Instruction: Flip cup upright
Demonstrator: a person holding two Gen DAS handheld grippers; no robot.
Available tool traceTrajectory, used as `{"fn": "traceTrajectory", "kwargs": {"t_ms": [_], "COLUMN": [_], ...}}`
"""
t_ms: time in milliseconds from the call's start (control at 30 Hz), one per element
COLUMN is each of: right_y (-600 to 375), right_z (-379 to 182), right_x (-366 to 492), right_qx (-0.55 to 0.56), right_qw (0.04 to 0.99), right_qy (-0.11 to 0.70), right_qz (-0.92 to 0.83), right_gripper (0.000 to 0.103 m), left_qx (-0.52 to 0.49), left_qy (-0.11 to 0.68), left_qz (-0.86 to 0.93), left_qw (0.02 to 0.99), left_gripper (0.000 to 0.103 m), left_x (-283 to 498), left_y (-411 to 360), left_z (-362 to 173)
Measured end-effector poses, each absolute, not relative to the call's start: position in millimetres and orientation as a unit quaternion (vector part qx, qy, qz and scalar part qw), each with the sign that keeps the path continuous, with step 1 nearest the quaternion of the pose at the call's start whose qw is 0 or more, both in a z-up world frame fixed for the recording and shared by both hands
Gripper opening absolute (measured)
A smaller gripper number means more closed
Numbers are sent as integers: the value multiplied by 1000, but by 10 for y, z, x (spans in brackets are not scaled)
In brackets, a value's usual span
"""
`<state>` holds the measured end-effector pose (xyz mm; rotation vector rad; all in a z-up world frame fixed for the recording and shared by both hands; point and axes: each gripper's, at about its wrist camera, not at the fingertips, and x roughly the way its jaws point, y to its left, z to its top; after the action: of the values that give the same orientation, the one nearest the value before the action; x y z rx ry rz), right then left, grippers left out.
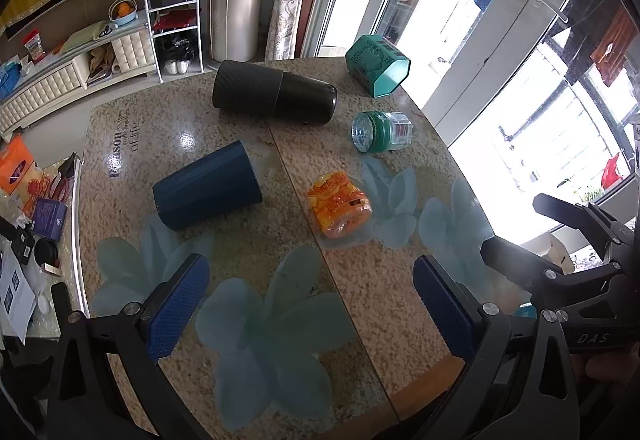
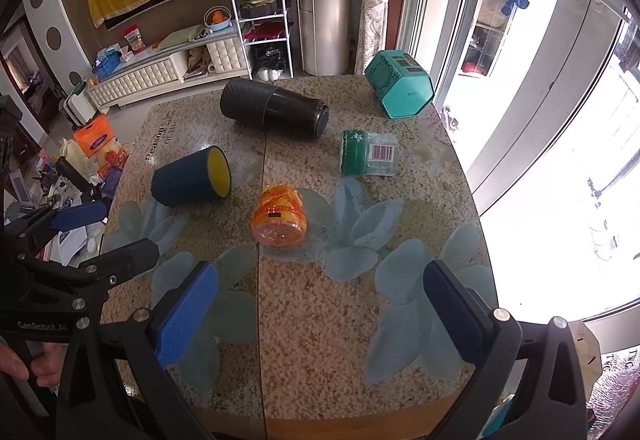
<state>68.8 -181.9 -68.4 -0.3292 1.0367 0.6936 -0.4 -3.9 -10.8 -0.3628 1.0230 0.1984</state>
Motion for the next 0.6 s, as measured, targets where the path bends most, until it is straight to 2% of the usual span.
{"fn": "traceTrajectory", "kwargs": {"t_ms": [600], "right_y": [-1859], "right_z": [-742], "right_x": [690], "right_qx": [-154], "right_qw": [788], "right_qy": [498], "right_qz": [328], "right_gripper": [103], "left_qx": [-175], "left_qy": [503], "left_qz": [81], "left_qw": [843], "left_gripper": [102], "left_x": [95], "left_y": [-21], "left_z": [-57]}}
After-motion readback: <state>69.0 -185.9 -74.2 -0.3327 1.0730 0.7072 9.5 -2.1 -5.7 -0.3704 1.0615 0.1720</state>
